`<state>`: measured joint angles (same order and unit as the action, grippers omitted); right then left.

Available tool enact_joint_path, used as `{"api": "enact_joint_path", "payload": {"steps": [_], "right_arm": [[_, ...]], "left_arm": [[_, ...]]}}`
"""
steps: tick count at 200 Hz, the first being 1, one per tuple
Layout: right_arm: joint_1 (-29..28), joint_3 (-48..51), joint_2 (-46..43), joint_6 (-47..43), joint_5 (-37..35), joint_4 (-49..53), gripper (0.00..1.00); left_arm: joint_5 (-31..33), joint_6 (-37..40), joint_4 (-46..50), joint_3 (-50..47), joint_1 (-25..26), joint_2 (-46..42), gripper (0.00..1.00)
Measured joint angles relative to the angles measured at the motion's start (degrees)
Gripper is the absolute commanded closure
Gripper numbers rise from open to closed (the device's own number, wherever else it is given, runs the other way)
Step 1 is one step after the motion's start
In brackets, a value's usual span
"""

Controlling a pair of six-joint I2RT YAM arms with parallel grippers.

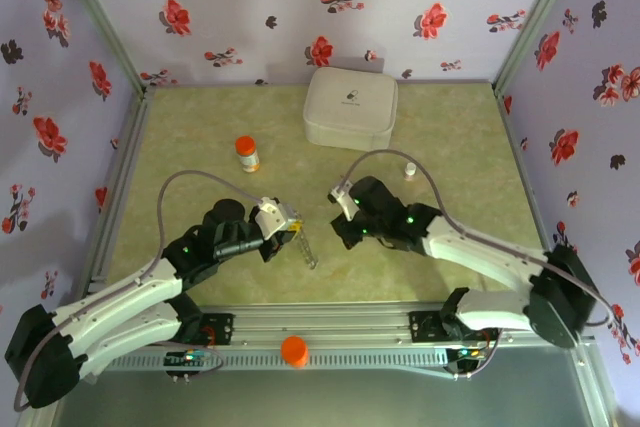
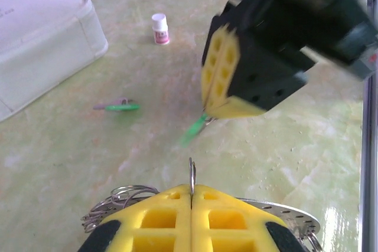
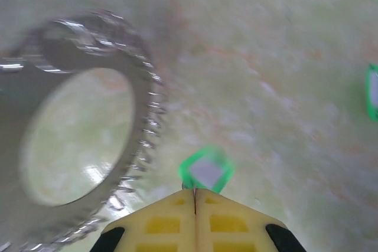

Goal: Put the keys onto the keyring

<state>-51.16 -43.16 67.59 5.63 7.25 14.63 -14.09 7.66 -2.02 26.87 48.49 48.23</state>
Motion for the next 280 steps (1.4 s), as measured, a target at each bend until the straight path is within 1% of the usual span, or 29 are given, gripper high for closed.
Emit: {"api": "enact_joint_path", "payload": {"steps": [17, 37, 87, 124, 152, 196, 280], "right_arm": [[0.0, 3.7, -4.1, -3.0, 2.5, -3.5, 1.00], [0.0, 5.4, -6.3, -5.8, 5.5, -4.9, 1.00], [-0.3, 5.5, -7.0, -9.1, 12.7, -7.3, 1.00], [-1.0, 5.5, -6.7, -9.1, 15.3, -9.7, 1.00], [-1.8, 5.5, -5.4, -8.7, 15.3, -12.1, 1.00], [-3.6, 5.5, -4.0, -8.1, 12.5, -14.8, 1.00], [-3.7, 5.2, -1.2, -7.4, 10.8, -17.9, 1.00]], "left_arm": [[0.0, -1.0, 2.1, 1.0, 0.0, 0.0, 1.00], [0.0, -1.9, 4.1, 2.3, 0.0, 0.0, 1.00], [-1.6, -3.3, 4.7, 2.8, 0.0, 1.2, 1.00], [-3.0, -4.2, 4.9, 3.7, 0.0, 3.5, 1.00], [-3.1, -4.3, 4.9, 4.1, 0.0, 4.1, 1.00], [-4.0, -4.6, 4.9, 4.2, 0.0, 4.3, 1.00], [-4.2, -4.8, 4.9, 4.2, 0.0, 4.3, 1.00]]}}
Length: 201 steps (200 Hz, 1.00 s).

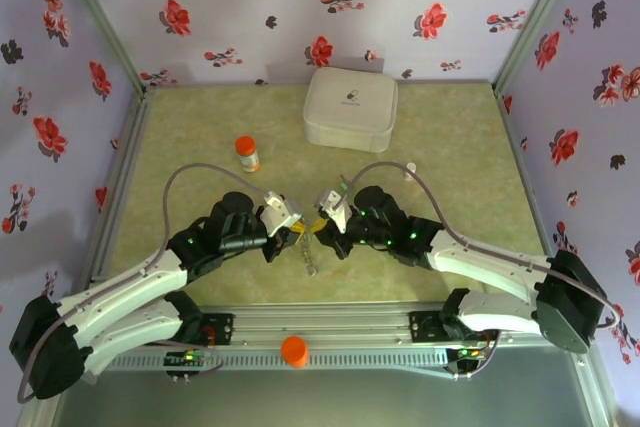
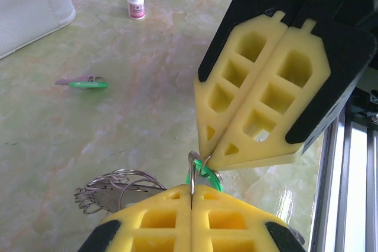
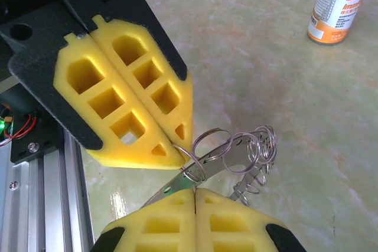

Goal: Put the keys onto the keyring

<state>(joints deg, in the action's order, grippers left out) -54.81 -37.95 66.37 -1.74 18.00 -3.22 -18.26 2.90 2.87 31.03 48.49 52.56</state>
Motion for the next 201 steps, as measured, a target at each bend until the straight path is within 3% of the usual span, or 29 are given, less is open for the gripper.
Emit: {"api": "enact_joint_path", "payload": {"steps": [118, 201], "right_arm": [[-0.5, 0.0, 0.0, 1.0, -3.1, -2.1, 1.00], [-1.0, 0.0, 0.0, 8.9, -6.7, -2.8, 1.00]], "left_arm": [[-0.2, 0.0, -0.2, 0.0, 0.0, 0.1, 1.00], [1.0, 1.2, -1.3, 0.0, 0.0, 0.1, 1.00]]}}
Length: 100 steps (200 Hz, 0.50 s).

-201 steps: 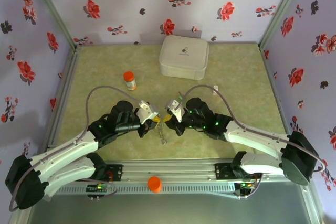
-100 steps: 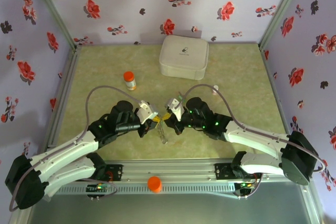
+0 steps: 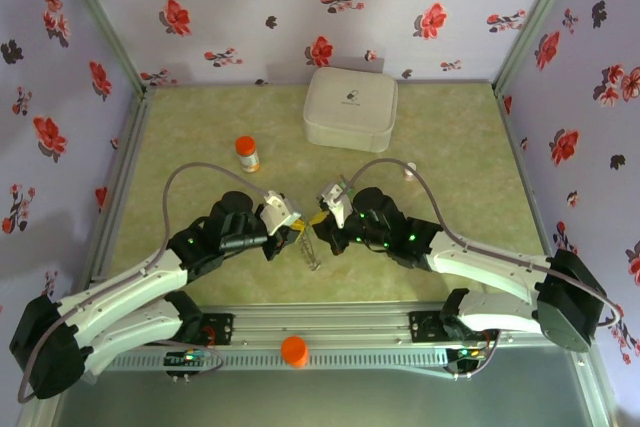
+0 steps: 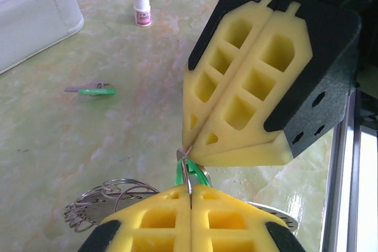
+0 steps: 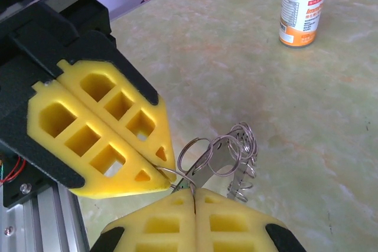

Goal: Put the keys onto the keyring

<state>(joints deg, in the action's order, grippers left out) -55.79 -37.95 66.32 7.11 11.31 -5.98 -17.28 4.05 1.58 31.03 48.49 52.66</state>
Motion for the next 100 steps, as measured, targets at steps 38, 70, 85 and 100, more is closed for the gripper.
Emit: {"api": "enact_joint_path", "payload": {"steps": [38, 70, 85, 100], "right_arm": [[0.0, 0.4, 0.0, 5.0, -1.1, -1.1, 1.00], [0.0, 1.1, 0.0, 7.6, -1.4, -2.9, 1.00], [0.0, 1.2, 0.0, 8.4, -1.6, -3.3, 1.00], [0.0, 1.3, 0.1, 9.3, -1.8, -3.6, 1.00]], "left_arm": [[0.9, 1.5, -0.7, -0.1, 0.0, 0.0, 1.00], [1.3, 2.1, -1.2, -0.1, 0.0, 0.0, 1.00], [1.3, 2.1, -1.6, -0.2, 0.0, 0.0, 1.00], [1.5, 2.1, -2.2, -0.5, 0.0, 0.0, 1.00]]}}
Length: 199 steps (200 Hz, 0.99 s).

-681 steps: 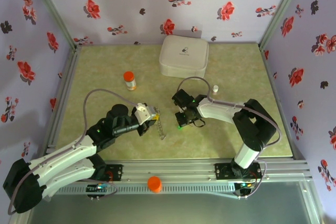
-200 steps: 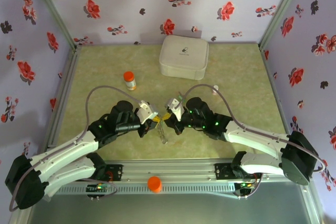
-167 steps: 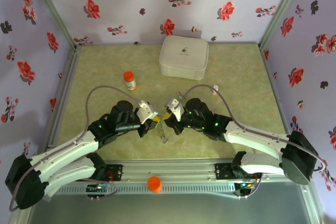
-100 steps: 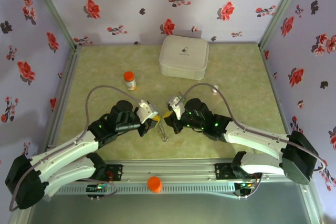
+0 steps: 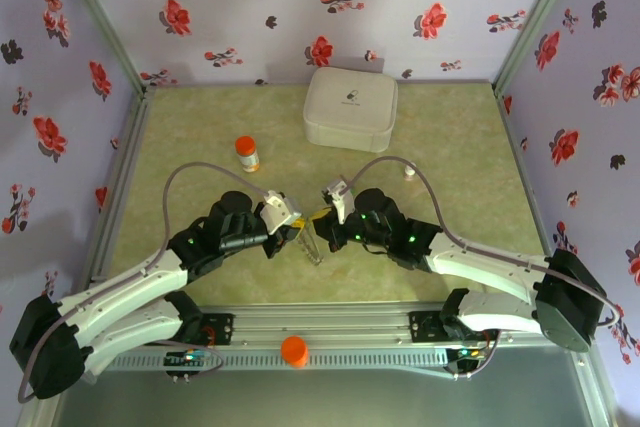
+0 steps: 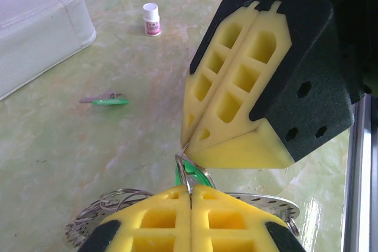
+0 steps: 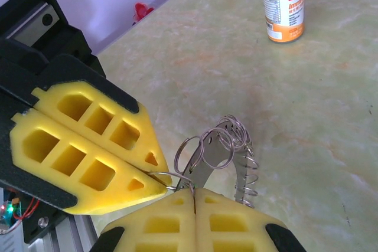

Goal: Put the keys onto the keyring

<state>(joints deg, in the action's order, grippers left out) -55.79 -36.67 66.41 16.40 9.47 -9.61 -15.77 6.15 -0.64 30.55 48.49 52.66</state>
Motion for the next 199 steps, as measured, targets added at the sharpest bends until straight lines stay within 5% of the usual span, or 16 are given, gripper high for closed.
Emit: {"api": "enact_joint_path", "payload": {"steps": [121, 148, 199], "right_arm": [[0.0, 3.3, 0.0, 12.0, -0.6, -7.5, 1.00], [0.0, 4.8, -1.0, 13.3, -0.7, -8.7, 0.77], [0.9, 6.8, -4.0, 10.9, -3.3, -5.0, 0.58]], "left_arm": [[1.7, 0.0, -14.1, -6.5, 0.0, -1.5, 1.00], [1.7, 0.3, -18.3, -8.5, 0.2, -1.7, 1.00], [1.2, 0.7, -25.3, -9.1, 1.1, -2.3, 1.00]]}}
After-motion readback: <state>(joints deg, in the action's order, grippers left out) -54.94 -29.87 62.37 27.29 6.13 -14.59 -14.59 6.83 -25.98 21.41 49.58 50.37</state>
